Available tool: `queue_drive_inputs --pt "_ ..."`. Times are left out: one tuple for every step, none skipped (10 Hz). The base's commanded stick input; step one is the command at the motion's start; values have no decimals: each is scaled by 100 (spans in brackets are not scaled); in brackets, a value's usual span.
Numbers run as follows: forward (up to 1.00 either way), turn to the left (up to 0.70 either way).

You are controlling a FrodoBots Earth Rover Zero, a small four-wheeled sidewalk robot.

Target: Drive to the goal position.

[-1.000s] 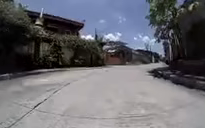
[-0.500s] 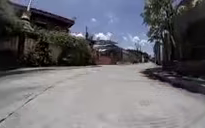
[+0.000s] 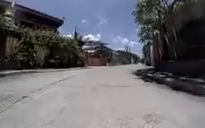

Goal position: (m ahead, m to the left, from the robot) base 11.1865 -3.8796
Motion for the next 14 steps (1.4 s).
queue_drive_inputs --pt "100 14" --pt "100 14" --pt "100 14" --pt "100 14" --pt "100 14" --pt "100 14" --pt "100 14" --pt "100 -3" --pt "100 -19" --pt "100 -26" --pt "100 -26" --pt "100 -26" --pt "100 -26" --pt "100 -26"
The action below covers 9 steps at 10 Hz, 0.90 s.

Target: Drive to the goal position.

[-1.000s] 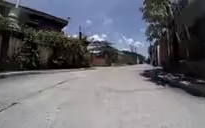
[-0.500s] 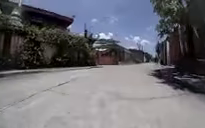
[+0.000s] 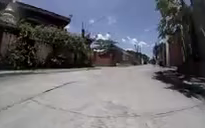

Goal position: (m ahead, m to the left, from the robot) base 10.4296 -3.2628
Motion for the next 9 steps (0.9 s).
queue_drive_inputs --pt "100 -26" --pt "100 -26" --pt "100 -26" --pt "100 -26" --pt "100 -26" --pt "100 -26" --pt "100 -26" --pt "100 -26" --pt "100 -26"
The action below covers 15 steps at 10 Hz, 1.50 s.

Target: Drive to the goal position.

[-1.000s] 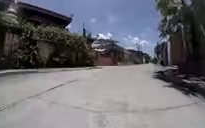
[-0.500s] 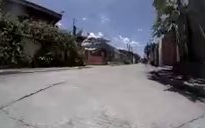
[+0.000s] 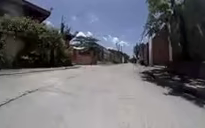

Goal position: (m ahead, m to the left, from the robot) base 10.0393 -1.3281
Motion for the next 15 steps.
queue_drive_inputs --pt "100 -26" --pt "100 -26" --pt "100 -26" --pt "100 -11" --pt "100 14" --pt "100 14" --pt "100 14" --pt "100 -3" --pt "100 -26" --pt "100 -26" --pt "100 -26" --pt "100 -15" --pt "100 14" --pt "100 14" --pt "100 14"
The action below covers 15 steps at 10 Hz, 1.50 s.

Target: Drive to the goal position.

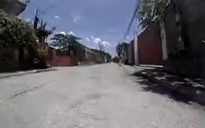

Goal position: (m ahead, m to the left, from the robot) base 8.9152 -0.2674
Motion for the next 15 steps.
queue_drive_inputs --pt "100 14" --pt "100 -5" --pt "100 -26" --pt "100 -26" --pt "100 -26" --pt "100 -13" --pt "100 14" --pt "100 14" --pt "100 14" --pt "100 14" --pt "100 -3" --pt "100 -26" --pt "100 -26" --pt "100 -9" --pt "100 14"
